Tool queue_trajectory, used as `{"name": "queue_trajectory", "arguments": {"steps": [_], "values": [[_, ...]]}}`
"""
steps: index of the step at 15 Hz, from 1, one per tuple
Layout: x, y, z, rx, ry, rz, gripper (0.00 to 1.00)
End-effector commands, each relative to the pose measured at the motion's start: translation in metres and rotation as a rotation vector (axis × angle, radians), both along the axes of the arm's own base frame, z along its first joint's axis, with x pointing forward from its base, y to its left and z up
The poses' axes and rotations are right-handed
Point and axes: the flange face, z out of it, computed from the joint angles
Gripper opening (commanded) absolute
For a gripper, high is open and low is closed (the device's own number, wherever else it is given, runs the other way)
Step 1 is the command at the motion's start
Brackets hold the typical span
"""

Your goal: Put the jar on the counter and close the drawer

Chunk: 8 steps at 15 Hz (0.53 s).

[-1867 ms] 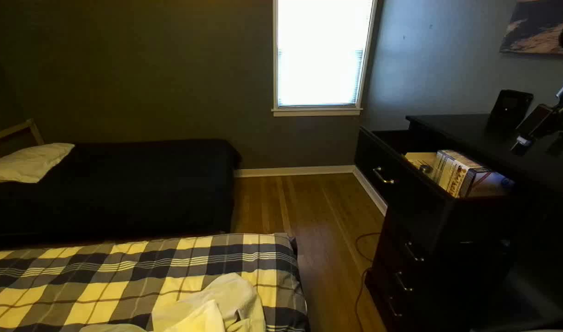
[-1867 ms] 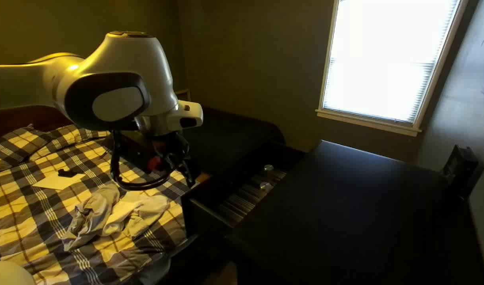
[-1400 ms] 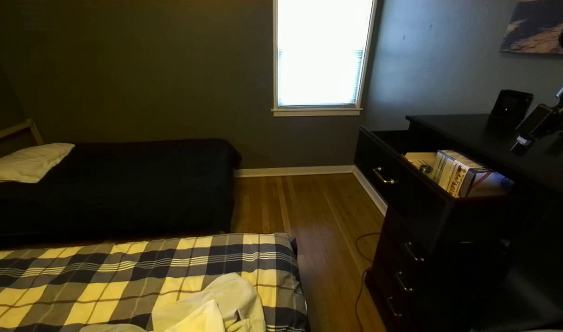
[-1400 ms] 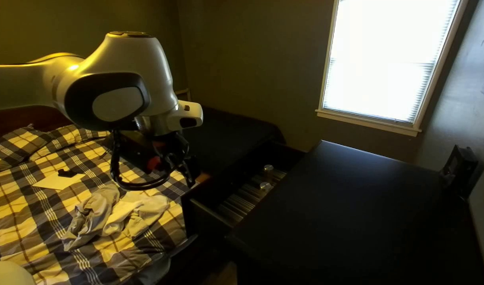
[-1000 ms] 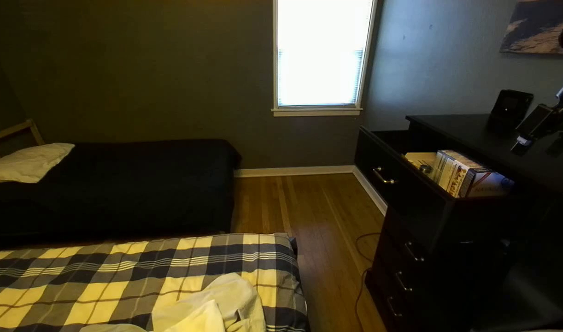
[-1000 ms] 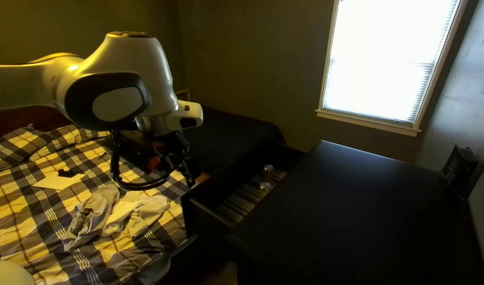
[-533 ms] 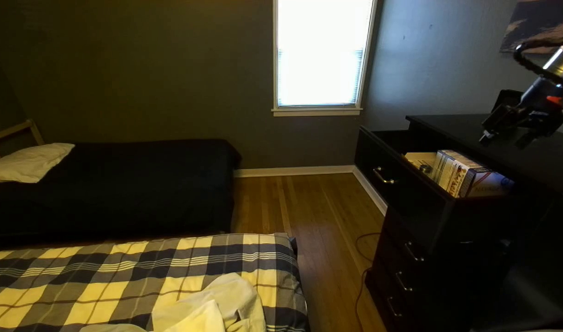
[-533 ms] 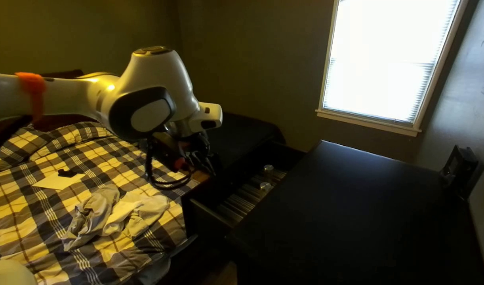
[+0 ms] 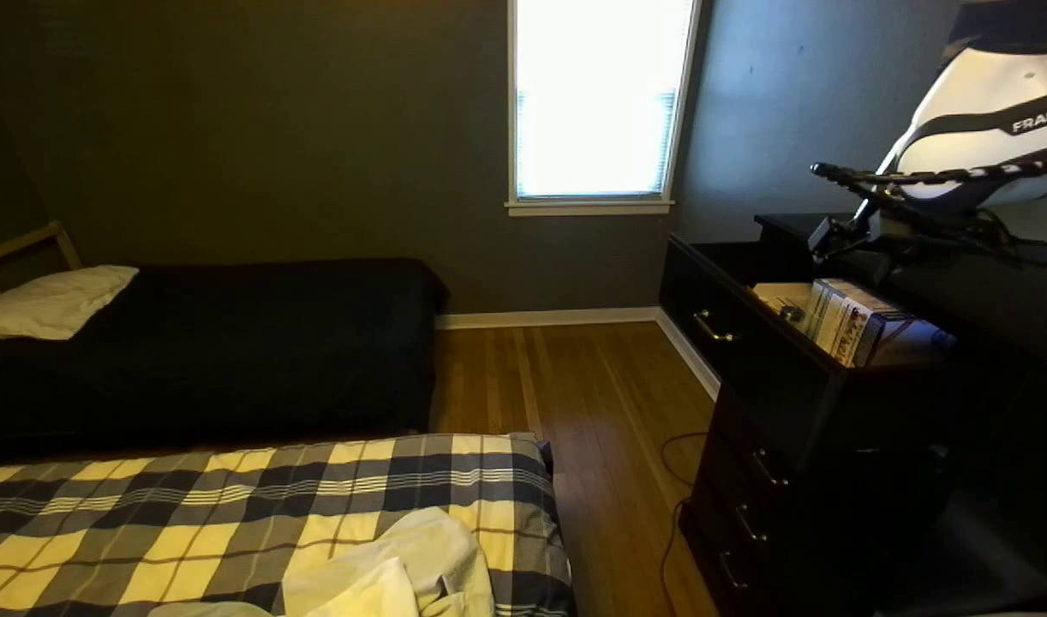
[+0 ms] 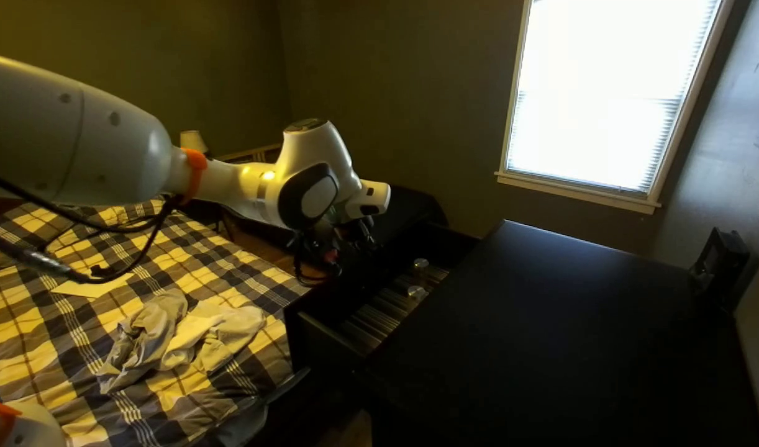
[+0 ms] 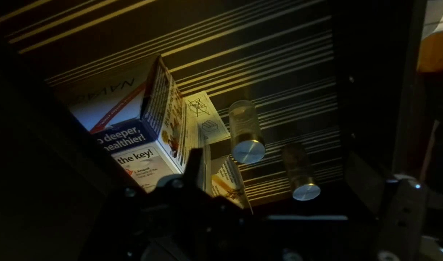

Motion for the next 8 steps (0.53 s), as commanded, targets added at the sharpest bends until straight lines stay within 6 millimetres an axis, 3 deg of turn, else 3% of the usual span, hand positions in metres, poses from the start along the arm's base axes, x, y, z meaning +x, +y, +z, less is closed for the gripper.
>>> {"name": "queue_trajectory", "arguments": {"steps": [1,8], "values": [[0.058,0.006,-0.014,0.009,-0.010,-0.173,1.00],[0.126,0.013,-0.042,0.064,-0.014,-0.469,1.00]]}}
